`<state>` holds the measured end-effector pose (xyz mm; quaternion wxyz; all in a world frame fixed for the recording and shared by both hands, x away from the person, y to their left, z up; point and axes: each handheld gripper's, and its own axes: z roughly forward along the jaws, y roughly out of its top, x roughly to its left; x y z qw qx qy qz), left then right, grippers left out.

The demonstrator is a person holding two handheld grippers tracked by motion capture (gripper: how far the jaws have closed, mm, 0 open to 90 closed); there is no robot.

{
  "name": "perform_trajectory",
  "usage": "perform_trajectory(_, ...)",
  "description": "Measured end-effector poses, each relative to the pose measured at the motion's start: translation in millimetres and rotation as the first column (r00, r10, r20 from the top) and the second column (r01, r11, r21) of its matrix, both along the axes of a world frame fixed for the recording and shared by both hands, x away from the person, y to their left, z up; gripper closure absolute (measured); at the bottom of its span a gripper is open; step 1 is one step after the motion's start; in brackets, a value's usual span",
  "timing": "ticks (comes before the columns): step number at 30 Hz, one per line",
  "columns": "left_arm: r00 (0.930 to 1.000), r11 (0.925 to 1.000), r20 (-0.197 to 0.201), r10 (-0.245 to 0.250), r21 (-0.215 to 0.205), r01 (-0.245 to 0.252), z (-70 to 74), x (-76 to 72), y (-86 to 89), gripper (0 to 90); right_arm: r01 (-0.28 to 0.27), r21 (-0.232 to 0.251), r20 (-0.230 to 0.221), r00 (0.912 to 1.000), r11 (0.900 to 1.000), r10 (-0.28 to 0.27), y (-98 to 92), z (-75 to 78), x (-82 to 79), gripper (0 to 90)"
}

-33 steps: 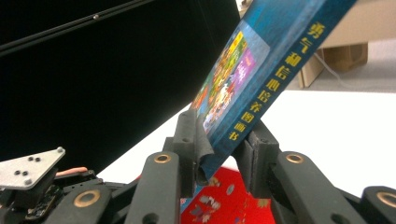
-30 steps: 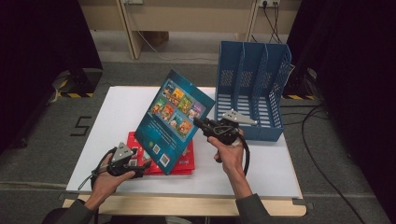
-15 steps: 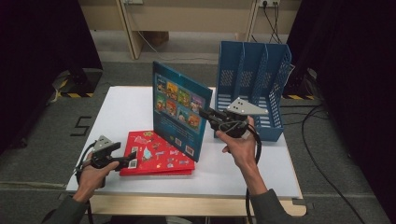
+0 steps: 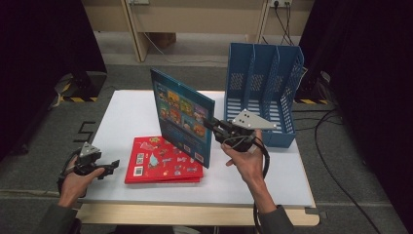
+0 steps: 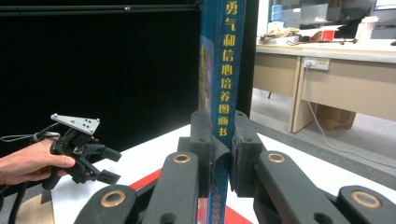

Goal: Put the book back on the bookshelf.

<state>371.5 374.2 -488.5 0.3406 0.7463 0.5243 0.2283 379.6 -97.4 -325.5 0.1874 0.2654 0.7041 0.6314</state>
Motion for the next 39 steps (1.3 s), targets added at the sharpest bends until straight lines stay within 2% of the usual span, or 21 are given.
perform_trajectory(3, 0.9997, 0.9998, -0.018, -0.013, 0.012, 0.013, -3.0, 0.8, 0.6, 17.6, -0.002, -0.012, 0.012, 0.9999, 1.0, 0.002, 1.9, 0.4, -0.6, 81.8)
perform_trajectory(6, 0.9997, 0.9996, -0.019, -0.016, 0.021, 0.017, -5.0, 1.6, 0.1, 17.7, 0.002, -0.016, 0.008, 1.0, 1.0, -0.002, 3.8, 0.1, -2.1, 81.2)
perform_trajectory(9, 0.9986, 0.999, -0.043, -0.03, 0.032, 0.031, -8.1, 2.1, 0.0, 17.6, 0.023, -0.068, 0.023, 0.9995, 0.997, -0.022, 10.3, -3.3, -3.1, 79.6)
perform_trajectory(11, 0.9982, 0.999, -0.05, -0.033, 0.03, 0.034, -9.6, 2.2, -0.5, 17.5, 0.015, -0.071, 0.013, 0.9998, 0.997, -0.014, 13.7, -6.5, -2.1, 79.3)
perform_trajectory(13, 0.9979, 0.9991, -0.056, -0.034, 0.024, 0.035, -9.5, 2.1, 0.6, 17.5, 0.009, -0.074, 0.011, 0.9999, 0.997, -0.009, 18.5, -12.0, 1.3, 78.7)
perform_trajectory(16, 0.9979, 0.9991, -0.052, -0.038, 0.018, 0.039, -10.4, 1.7, 1.7, 17.3, 0.011, -0.103, -0.001, 0.9999, 0.995, -0.011, 32.1, -26.5, 6.8, 77.9)
perform_trajectory(18, 0.9979, 0.999, -0.052, -0.038, 0.021, 0.039, -10.4, 1.5, 1.5, 17.2, 0.007, -0.104, -0.008, 0.9999, 0.995, -0.008, 34.8, -30.1, 8.5, 77.9)
perform_trajectory(19, 0.998, 0.9991, -0.052, -0.036, 0.019, 0.037, -10.4, 1.7, 1.4, 17.1, 0.003, -0.095, -0.018, 0.9998, 0.995, -0.005, 39.4, -36.8, 11.9, 77.9)
perform_trajectory(23, 0.9981, 0.9992, -0.051, -0.035, 0.019, 0.036, -10.6, 1.1, 1.5, 17.2, 0.009, -0.096, -0.017, 0.9998, 0.995, -0.01, 44.0, -44.1, 15.8, 78.0)
perform_trajectory(25, 0.9981, 0.9992, -0.051, -0.035, 0.019, 0.036, -10.6, 1.1, 1.4, 17.1, 0.014, -0.081, -0.015, 0.9998, 0.997, -0.015, 46.1, -49.9, 19.1, 78.0)
perform_trajectory(27, 0.9982, 0.9992, -0.049, -0.034, 0.019, 0.035, -10.8, 0.8, 1.5, 17.1, 0.02, -0.063, -0.017, 0.9996, 0.998, -0.021, 46.5, -52.7, 19.9, 77.9)
perform_trajectory(39, 0.9984, 0.9993, -0.048, -0.032, 0.019, 0.033, -10.9, 0.6, 1.2, 17.1, 0.017, -0.04, -0.008, 0.9998, 0.999, -0.017, 50.5, -65.4, 23.3, 78.0)
